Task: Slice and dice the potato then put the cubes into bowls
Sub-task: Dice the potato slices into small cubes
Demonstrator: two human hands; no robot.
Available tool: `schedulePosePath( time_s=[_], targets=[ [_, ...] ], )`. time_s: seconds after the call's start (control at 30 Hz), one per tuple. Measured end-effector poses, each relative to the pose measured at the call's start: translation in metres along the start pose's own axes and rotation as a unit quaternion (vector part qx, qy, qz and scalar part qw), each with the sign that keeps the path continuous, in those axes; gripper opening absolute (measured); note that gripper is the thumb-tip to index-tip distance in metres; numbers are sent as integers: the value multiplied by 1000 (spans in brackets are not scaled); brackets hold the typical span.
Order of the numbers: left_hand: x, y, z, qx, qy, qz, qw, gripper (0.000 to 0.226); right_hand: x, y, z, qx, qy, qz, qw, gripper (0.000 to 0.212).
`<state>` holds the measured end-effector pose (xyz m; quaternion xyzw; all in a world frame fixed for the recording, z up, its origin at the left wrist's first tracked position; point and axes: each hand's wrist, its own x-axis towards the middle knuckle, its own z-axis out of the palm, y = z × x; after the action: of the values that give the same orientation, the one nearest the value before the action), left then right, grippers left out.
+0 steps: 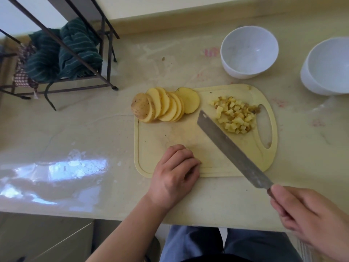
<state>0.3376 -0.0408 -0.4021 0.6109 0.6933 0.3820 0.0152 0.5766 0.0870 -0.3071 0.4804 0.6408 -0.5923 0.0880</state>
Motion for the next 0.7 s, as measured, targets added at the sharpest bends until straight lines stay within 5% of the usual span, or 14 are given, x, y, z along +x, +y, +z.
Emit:
schedulePosePath(
  time_s=[0.23,0.37,0.53,0.7],
  targets=[
    [2,1,-3,-16,-19,-8,1000,5,2,-14,-13,57,-39,54,996,70],
    [12,17,-19,-47,33,-43,997,17,-10,-19,-19,-120,12,-51,991,83],
    [47,43,-48,-59,165,-69,982,17,-24,-19,-31,-371,81,-100,919,69],
    [83,38,-39,21,-60,-26,998,23,-24,-15,-32,-459,100,-133,873,74]
  ],
)
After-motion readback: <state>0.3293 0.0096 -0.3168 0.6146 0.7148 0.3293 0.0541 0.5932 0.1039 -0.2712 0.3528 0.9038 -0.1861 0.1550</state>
